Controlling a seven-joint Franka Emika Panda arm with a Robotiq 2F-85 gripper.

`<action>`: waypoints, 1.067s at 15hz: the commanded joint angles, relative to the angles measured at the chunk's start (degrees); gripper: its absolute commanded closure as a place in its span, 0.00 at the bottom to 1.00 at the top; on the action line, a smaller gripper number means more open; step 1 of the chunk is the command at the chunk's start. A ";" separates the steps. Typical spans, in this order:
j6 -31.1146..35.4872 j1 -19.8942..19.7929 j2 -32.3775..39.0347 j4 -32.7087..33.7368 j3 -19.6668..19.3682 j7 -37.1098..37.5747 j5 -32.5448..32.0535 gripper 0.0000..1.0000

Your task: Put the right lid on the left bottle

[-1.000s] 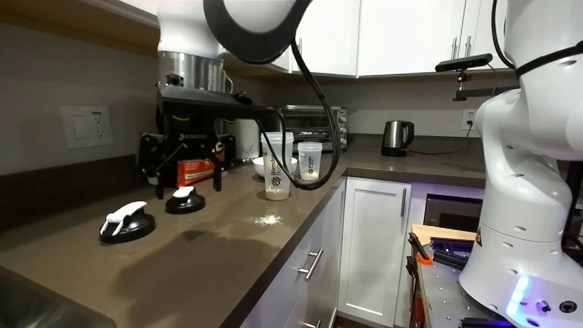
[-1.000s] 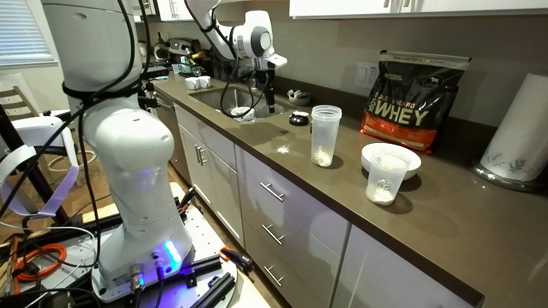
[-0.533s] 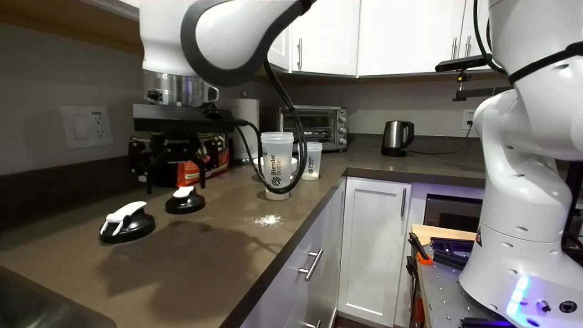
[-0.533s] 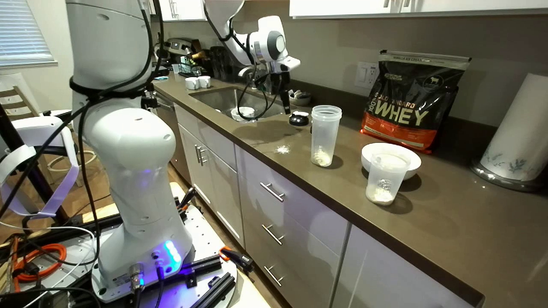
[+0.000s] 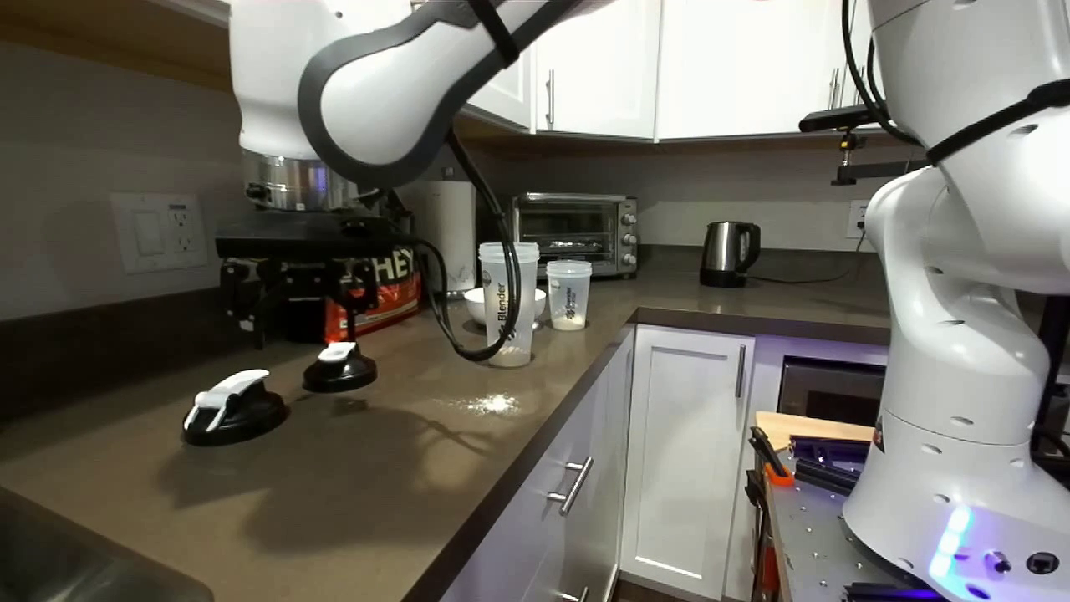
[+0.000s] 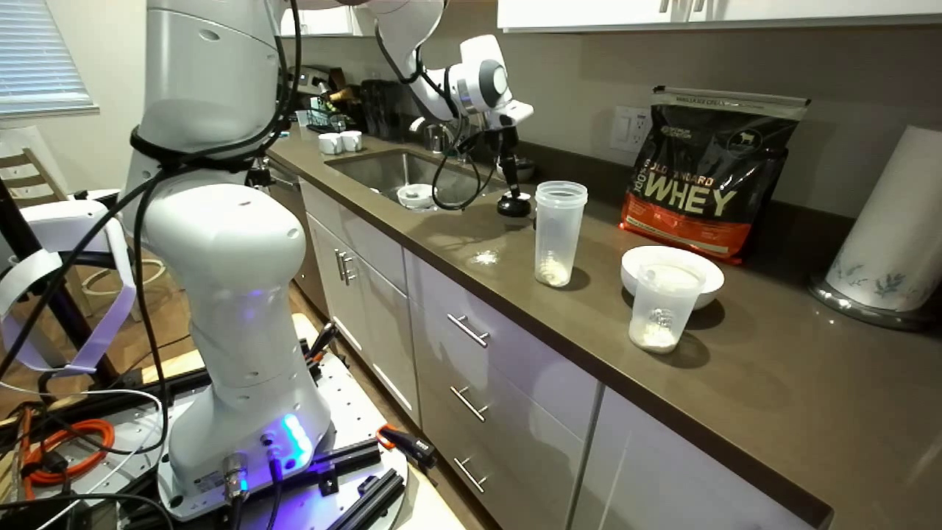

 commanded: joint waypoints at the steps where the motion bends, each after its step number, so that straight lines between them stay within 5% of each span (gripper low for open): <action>1: -0.27 1.68 1.99 2.01 -2.20 3.90 -2.72 0.00; 16: -7.64 3.23 6.50 7.69 -5.52 19.57 -5.74 0.00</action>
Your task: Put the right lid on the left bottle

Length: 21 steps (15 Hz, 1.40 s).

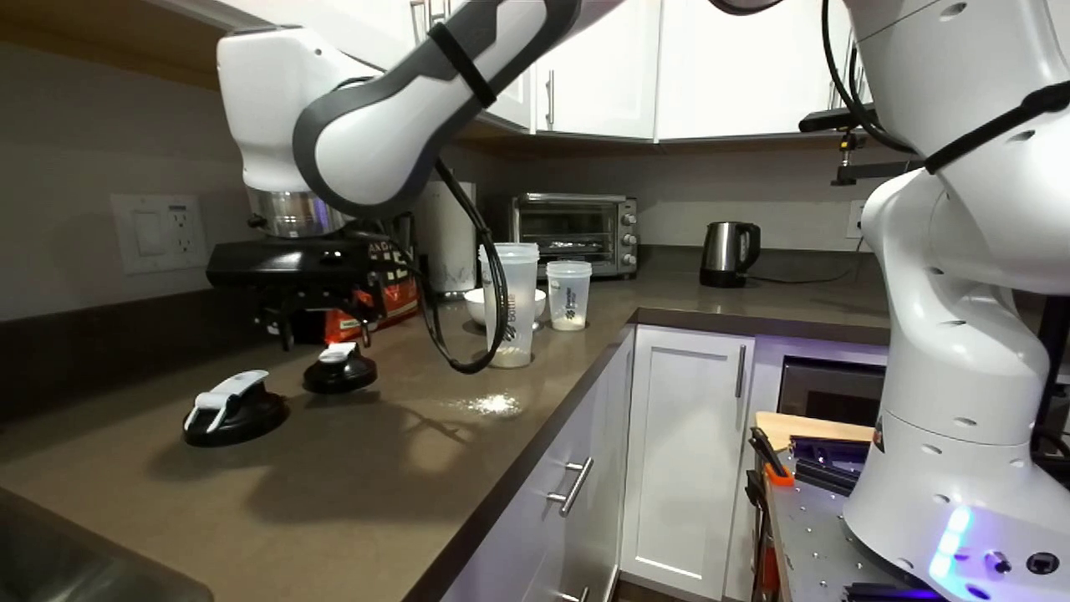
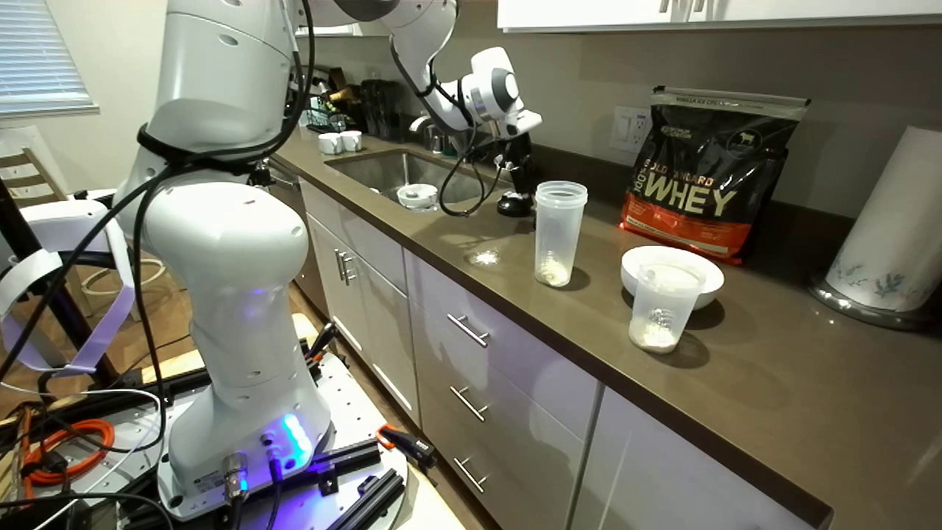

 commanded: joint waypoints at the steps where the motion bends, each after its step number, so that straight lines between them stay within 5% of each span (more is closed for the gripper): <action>1: -3.65 0.74 2.08 3.17 -0.54 4.65 -0.65 0.00; 6: -6.53 0.56 3.46 5.23 -0.64 7.31 -0.86 0.00; 8: -7.33 0.53 3.90 5.94 -0.82 8.01 -1.01 0.21; 9: -7.70 0.46 4.11 6.31 -0.87 8.27 -0.94 0.23; 13: -7.53 -0.32 4.65 6.88 -0.70 8.17 0.29 0.23; 18: -7.44 -0.50 5.19 7.13 -0.88 8.37 0.29 0.12; 21: -7.52 -0.57 5.64 7.35 -1.00 8.40 0.47 0.17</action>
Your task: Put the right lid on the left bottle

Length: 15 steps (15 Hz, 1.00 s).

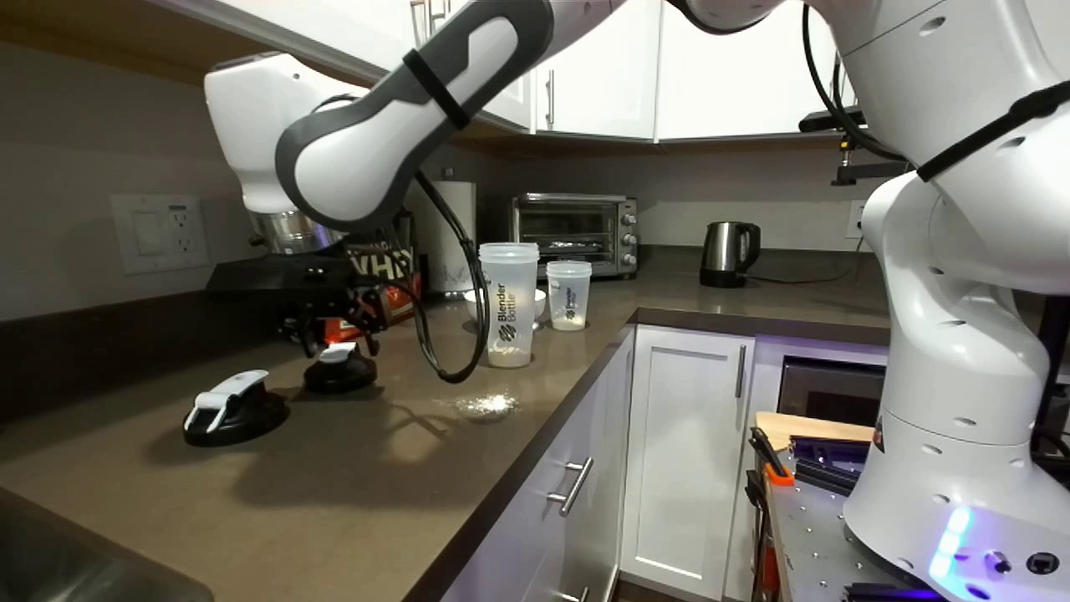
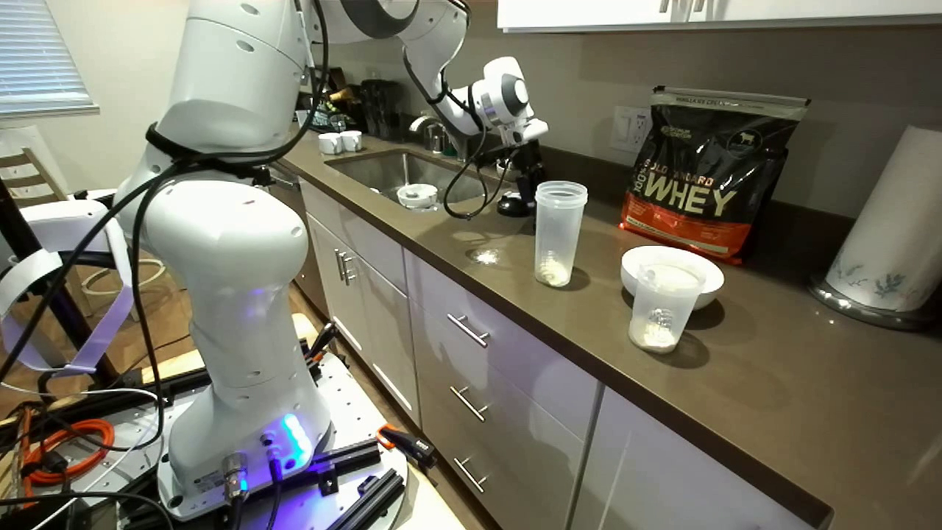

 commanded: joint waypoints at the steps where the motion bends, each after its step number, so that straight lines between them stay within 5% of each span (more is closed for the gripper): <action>1: -1.38 -0.24 1.17 1.84 0.07 1.27 0.44 0.23; 4: -1.45 -0.23 1.41 1.99 -0.02 1.22 0.44 0.46; 7: -1.50 -0.25 1.56 2.14 -0.01 1.12 0.52 0.53; 11: -1.46 -0.29 1.64 2.14 0.00 1.08 0.60 0.45; 13: -1.39 -0.35 1.67 2.09 0.04 1.00 0.70 0.55; 14: -1.33 -0.37 1.68 2.03 0.06 0.96 0.74 0.72; 15: -1.31 -0.35 1.69 2.01 0.06 0.94 0.74 0.77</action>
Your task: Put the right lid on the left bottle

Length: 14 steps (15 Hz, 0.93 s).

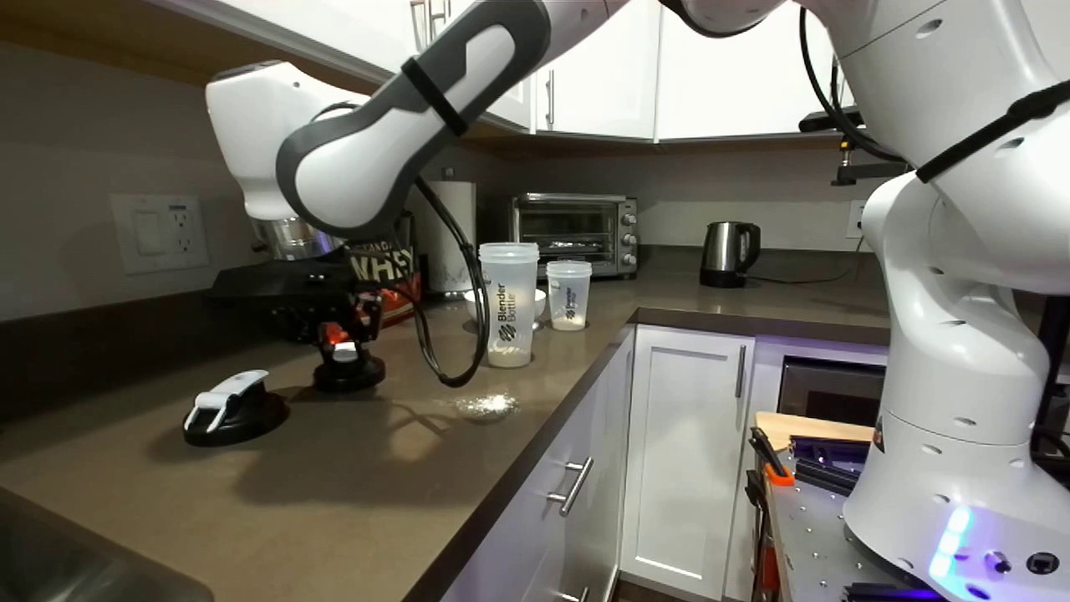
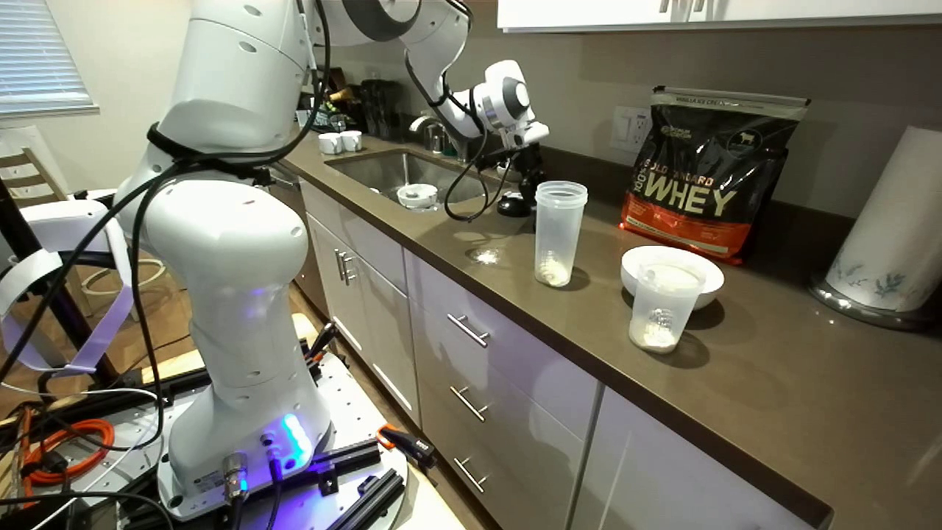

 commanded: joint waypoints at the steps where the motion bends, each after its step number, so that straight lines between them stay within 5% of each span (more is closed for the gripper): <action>1: -1.35 -0.26 0.81 1.66 0.27 0.81 0.60 0.84; 14: -3.37 1.81 -5.88 -3.15 4.07 -0.31 1.05 0.87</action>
